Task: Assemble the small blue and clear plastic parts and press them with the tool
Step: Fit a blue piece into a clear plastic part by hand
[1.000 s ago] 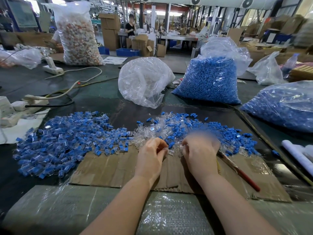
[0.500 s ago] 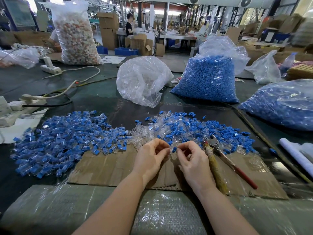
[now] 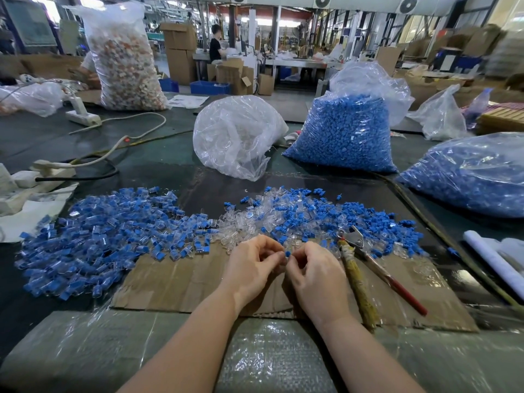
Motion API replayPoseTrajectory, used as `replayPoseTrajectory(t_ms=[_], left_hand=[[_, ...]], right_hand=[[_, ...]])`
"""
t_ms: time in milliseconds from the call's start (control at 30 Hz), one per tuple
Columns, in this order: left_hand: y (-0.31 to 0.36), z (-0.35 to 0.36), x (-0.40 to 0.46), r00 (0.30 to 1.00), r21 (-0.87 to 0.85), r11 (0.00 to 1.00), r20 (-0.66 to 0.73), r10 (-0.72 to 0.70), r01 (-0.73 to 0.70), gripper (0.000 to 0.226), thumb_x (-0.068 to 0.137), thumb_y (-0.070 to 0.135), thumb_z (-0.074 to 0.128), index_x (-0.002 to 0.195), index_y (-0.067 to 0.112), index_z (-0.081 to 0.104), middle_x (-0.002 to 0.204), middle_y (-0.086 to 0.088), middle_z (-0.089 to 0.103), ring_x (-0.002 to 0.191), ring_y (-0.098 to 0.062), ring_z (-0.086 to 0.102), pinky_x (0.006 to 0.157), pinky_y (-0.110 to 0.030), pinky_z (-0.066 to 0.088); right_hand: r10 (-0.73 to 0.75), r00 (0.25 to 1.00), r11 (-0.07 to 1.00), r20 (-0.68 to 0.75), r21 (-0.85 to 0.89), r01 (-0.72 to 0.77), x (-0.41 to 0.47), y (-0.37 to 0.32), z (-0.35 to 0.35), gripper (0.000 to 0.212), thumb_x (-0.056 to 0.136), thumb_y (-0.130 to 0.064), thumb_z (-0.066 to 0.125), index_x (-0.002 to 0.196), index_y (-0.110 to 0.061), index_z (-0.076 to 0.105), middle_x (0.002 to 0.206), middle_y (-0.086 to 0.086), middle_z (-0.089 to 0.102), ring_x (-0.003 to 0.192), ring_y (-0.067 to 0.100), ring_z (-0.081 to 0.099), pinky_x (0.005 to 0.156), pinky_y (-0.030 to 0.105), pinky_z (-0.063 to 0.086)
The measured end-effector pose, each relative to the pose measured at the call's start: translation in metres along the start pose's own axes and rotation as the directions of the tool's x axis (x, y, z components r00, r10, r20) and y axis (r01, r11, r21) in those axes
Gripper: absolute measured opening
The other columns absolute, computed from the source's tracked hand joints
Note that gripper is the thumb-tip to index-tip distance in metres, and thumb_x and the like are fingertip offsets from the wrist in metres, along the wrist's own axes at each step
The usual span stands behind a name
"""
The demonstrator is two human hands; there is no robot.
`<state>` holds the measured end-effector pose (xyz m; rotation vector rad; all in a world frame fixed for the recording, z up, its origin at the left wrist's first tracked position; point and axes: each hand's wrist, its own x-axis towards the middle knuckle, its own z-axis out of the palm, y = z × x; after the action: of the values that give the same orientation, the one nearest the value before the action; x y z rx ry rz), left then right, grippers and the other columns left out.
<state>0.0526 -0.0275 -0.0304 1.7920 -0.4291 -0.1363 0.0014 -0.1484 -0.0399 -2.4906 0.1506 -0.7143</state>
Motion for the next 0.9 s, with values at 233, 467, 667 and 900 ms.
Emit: replayPoseTrajectory(t_ms=[233,467,667,900], left_hand=[[-0.0036,0.002,-0.0012,0.999,0.16,0.986,-0.002,0.054,-0.053,0.022,0.084,0.009,0.066,0.078,0.03,0.062,0.077,0.01,0.066,0.074,0.0,0.062,0.072,-0.012,0.049],[-0.0019,0.0018,-0.0051,0.996,0.148,0.985,0.008,0.089,-0.089,0.017,0.087,0.007,0.061,0.089,0.023,0.065,0.081,0.01,0.066,0.074,0.007,0.061,0.069,-0.007,0.047],[0.0002,0.0017,-0.0031,1.0,-0.029,0.999,-0.012,0.022,-0.022,0.018,0.089,-0.001,0.057,0.086,0.015,0.063,0.079,0.0,0.065,0.072,-0.004,0.062,0.064,-0.01,0.048],[0.0001,0.0002,-0.0009,1.0,0.005,1.0,-0.013,0.009,-0.009,0.016,0.091,0.004,0.055,0.088,0.018,0.063,0.08,0.0,0.066,0.07,-0.002,0.062,0.066,-0.013,0.05]], right_hand=[[0.042,0.997,0.999,0.068,-0.007,-0.041,-0.0005,0.0033,0.0014,0.018,0.083,-0.024,0.06,0.072,-0.02,0.046,0.073,-0.007,0.051,0.075,0.016,0.048,0.065,0.027,0.029],[0.058,0.995,0.997,0.078,0.044,-0.062,0.0003,0.0021,0.0012,0.018,0.083,-0.022,0.061,0.07,-0.017,0.049,0.071,-0.004,0.053,0.074,0.018,0.05,0.066,0.029,0.035],[0.05,0.996,0.991,0.077,0.117,-0.059,-0.0007,0.0006,-0.0015,0.014,0.086,-0.023,0.062,0.077,-0.012,0.061,0.077,-0.001,0.062,0.077,0.017,0.054,0.07,0.031,0.041],[-0.059,0.998,0.982,0.004,0.181,0.057,-0.0022,-0.0014,-0.0061,0.017,0.086,-0.014,0.065,0.102,-0.018,0.066,0.093,-0.008,0.061,0.088,0.01,0.054,0.081,0.029,0.047]])
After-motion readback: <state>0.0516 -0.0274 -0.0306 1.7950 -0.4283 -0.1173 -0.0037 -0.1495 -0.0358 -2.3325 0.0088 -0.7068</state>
